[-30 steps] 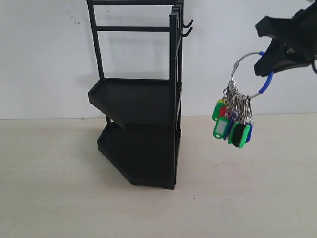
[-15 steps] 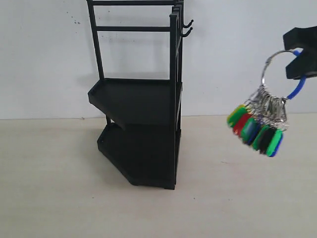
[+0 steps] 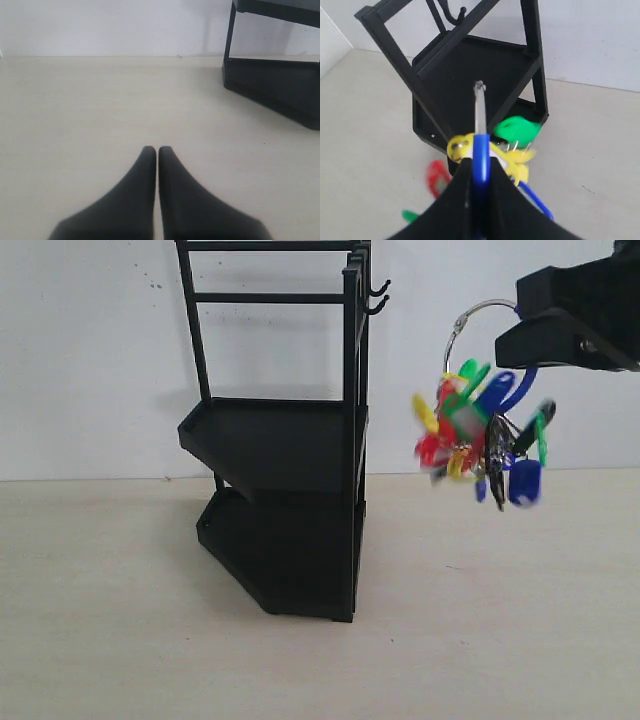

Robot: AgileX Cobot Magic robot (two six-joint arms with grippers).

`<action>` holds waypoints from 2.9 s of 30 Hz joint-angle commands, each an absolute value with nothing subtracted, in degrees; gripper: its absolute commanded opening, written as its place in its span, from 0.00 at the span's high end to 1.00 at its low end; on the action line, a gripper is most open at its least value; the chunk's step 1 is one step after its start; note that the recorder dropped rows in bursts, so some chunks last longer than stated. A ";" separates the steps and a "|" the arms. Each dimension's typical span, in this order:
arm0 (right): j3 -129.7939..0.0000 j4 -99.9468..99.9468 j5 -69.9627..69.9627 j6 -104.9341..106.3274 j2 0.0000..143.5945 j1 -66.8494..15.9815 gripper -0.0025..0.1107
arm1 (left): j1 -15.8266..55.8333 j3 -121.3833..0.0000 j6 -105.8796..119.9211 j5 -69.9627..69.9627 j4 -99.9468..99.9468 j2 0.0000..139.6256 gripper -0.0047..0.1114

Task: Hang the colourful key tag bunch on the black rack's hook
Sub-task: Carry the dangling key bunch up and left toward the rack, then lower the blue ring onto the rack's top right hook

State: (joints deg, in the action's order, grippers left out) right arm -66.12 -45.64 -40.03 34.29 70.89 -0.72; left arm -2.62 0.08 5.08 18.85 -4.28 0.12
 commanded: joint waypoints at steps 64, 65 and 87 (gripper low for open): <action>-66.69 -21.17 -26.22 17.34 69.88 -6.48 0.98 | -2.76 0.00 4.48 17.98 -4.70 0.00 0.92; -66.69 -18.69 -25.05 14.26 69.88 -6.87 0.98 | -2.76 0.00 4.48 17.98 -4.70 0.00 0.92; -69.45 75.29 -31.79 -71.11 82.31 -31.59 0.98 | -2.76 0.00 4.48 17.98 -4.70 0.00 0.92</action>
